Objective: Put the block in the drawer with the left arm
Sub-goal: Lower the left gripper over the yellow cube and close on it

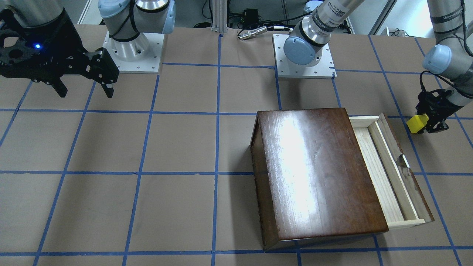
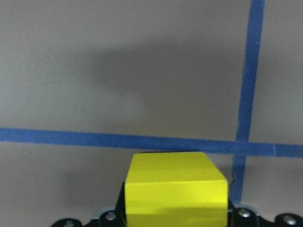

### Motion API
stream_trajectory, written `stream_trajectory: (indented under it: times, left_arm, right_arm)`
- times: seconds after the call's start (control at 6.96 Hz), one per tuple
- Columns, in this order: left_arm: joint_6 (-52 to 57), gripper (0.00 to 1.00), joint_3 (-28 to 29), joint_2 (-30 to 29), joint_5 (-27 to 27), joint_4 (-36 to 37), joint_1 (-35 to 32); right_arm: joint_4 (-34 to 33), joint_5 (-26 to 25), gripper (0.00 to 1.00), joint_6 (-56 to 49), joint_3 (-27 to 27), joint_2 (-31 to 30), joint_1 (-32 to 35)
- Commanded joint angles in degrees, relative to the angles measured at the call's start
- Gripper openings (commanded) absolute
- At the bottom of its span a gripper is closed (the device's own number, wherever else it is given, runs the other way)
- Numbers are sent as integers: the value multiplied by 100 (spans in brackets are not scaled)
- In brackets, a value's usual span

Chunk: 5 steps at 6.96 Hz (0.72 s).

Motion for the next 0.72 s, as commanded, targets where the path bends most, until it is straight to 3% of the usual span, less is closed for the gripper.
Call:
stream_trajectory:
  times: [0.0,0.14,0.58]
  left_arm:
    - [-30,0,306,274,-61,-538,-78]
    - [-135,0,639,467,-401,-1230,-261]
    - [-1144,0,2394,697,-404,-3376,-1384]
  right_arm:
    - [0,2,100,0,0,-3,1]
    - [0,-7,100,0,0,6,1]
    - [0,2,100,0,0,-3,1]
